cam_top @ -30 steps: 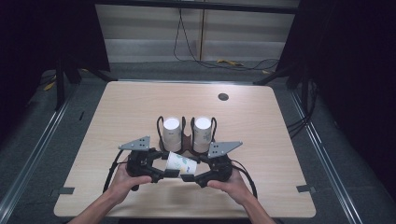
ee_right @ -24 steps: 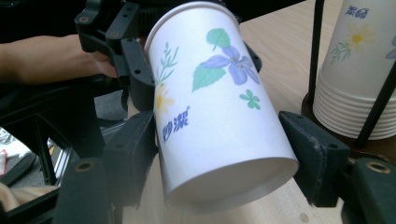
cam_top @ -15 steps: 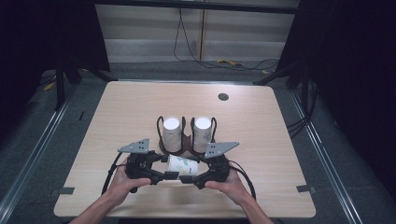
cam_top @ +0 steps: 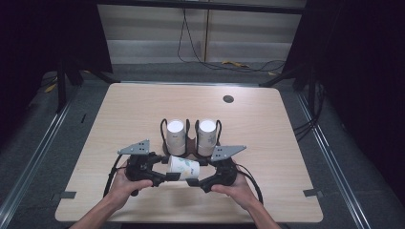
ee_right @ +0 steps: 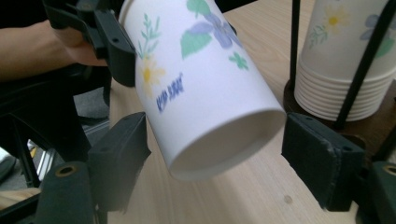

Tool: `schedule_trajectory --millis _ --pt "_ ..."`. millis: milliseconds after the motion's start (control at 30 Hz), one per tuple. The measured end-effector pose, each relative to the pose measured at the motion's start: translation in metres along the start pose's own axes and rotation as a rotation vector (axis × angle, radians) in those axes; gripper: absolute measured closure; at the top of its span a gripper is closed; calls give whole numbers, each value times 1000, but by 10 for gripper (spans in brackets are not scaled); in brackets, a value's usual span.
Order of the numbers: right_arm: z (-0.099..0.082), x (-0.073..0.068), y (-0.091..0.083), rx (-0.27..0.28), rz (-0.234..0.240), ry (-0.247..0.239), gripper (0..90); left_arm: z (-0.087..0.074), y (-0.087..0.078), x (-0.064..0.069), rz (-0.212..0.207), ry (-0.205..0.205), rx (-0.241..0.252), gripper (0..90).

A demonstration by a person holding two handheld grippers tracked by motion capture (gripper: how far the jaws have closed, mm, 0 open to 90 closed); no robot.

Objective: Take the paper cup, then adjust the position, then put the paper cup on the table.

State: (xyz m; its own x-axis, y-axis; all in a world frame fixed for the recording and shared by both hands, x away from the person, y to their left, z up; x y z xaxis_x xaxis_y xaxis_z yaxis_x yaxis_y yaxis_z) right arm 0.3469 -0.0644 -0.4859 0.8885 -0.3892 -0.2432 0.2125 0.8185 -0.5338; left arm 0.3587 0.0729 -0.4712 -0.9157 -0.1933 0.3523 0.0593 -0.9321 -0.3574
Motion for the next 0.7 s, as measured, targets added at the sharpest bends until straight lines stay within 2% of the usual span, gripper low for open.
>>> schedule_trajectory --millis 267,400,467,700 --pt "-3 4 -5 -2 -18 14 225 5 -10 -5 34 9 3 307" --pt "-3 5 -8 2 -22 19 226 5 -14 -9 55 -9 9 307" --pt "-3 4 -9 12 -7 32 229 4 -16 -11 64 -18 4 307" --pt "-6 10 -14 19 -32 53 235 0 -17 -17 88 -29 -15 305"
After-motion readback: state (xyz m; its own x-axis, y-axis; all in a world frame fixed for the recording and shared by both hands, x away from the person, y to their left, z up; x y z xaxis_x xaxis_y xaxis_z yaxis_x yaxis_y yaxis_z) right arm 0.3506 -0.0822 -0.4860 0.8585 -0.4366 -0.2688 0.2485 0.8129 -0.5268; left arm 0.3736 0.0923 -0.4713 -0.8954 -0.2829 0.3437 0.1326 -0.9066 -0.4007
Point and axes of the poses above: each handheld gripper's, and its own axes: y roughly forward along the jaws, z roughly out of its top, x roughly to its right, the point moved 8 cm from there along y, roughly forward along the jaws, and after that the axes turned 5 degrees about -x, right-handed, at the moved point
